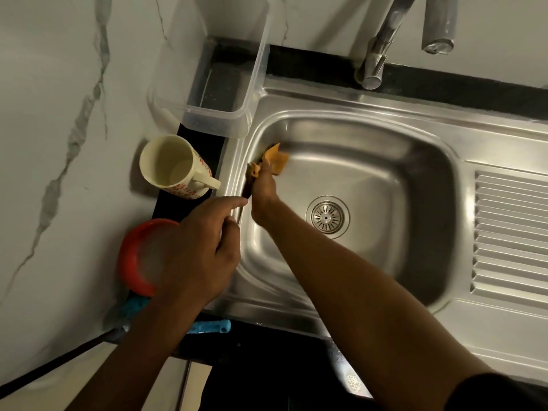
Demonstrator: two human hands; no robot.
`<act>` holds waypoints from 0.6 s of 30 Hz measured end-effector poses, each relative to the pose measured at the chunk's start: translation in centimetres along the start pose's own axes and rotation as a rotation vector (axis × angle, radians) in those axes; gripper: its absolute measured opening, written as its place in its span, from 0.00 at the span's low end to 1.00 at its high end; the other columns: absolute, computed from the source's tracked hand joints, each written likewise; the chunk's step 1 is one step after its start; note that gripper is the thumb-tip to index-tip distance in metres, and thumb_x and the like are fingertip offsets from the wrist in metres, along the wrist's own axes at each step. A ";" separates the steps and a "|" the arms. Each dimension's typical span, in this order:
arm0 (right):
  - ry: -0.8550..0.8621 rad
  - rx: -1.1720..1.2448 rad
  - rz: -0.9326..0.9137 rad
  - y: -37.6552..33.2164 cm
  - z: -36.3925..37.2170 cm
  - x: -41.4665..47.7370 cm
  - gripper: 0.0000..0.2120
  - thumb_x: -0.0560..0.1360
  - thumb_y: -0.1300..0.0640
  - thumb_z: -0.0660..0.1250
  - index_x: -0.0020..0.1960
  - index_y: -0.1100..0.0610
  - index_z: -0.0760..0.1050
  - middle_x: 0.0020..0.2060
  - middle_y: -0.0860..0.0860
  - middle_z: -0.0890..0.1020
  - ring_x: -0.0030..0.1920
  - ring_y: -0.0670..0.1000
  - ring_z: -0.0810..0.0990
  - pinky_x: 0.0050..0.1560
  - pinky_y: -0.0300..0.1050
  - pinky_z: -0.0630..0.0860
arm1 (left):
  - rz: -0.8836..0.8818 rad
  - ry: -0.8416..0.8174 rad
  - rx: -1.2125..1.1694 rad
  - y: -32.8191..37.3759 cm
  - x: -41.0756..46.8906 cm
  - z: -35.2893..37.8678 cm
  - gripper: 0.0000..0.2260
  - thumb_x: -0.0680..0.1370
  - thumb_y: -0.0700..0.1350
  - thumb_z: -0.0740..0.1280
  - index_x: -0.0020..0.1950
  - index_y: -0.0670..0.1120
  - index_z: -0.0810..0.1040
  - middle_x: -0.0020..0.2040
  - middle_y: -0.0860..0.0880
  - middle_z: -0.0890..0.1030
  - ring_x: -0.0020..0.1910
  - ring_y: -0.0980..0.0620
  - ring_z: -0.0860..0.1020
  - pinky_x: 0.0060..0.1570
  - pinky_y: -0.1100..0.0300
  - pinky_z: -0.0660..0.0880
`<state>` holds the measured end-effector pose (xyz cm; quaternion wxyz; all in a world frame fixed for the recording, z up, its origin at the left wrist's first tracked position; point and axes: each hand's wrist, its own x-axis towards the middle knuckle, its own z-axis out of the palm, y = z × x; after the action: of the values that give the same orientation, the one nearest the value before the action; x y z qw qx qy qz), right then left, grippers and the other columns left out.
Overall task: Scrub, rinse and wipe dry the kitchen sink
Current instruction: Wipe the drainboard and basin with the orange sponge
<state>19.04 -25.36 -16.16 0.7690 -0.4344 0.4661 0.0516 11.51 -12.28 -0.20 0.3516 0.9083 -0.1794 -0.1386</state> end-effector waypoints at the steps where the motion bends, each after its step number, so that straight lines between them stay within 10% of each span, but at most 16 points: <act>1: -0.027 -0.100 -0.048 2.3 -0.6 0.2 0.24 0.86 0.39 0.49 0.52 0.55 0.75 0.46 0.53 0.80 0.48 0.52 0.78 0.64 0.51 0.71 | 0.005 -0.001 0.000 0.0 0.1 0.1 0.16 0.83 0.36 0.63 0.68 0.47 0.80 0.57 0.56 0.80 0.54 0.73 0.75 0.52 0.80 0.66; 5: -0.081 -0.705 -0.074 8.6 -4.9 1.2 0.35 0.75 0.33 0.52 0.77 0.50 0.67 0.74 0.57 0.73 0.72 0.62 0.72 0.74 0.65 0.67 | 0.032 -0.016 -0.002 0.5 0.4 0.3 0.16 0.83 0.40 0.60 0.67 0.46 0.81 0.56 0.53 0.82 0.52 0.65 0.78 0.52 0.79 0.67; 11: -0.094 -1.082 -0.284 0.6 -7.2 -1.3 0.14 0.79 0.53 0.68 0.59 0.59 0.81 0.51 0.57 0.85 0.51 0.61 0.83 0.50 0.51 0.77 | 0.045 -0.010 -0.039 0.8 0.9 0.3 0.18 0.80 0.41 0.59 0.66 0.46 0.81 0.47 0.57 0.78 0.43 0.63 0.76 0.47 0.75 0.68; 15: -0.101 -1.373 -0.323 -0.7 -8.9 -1.6 0.16 0.76 0.44 0.70 0.41 0.56 0.80 0.37 0.54 0.83 0.39 0.59 0.84 0.41 0.51 0.82 | 0.043 -0.004 -0.052 0.8 0.8 0.6 0.17 0.80 0.42 0.59 0.65 0.45 0.81 0.53 0.53 0.82 0.50 0.58 0.79 0.53 0.75 0.69; 18: 0.078 -1.493 -0.757 -1.4 -9.0 -2.1 0.18 0.77 0.41 0.65 0.35 0.53 0.74 0.32 0.52 0.79 0.34 0.58 0.79 0.33 0.46 0.71 | 0.048 -0.022 -0.019 0.5 0.8 0.7 0.16 0.81 0.40 0.60 0.65 0.44 0.82 0.58 0.51 0.83 0.57 0.56 0.79 0.58 0.76 0.68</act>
<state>12.53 -31.98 -15.38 0.2281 -0.9581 0.1586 0.0697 11.89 -13.40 -0.44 0.3616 0.8987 -0.2036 -0.1416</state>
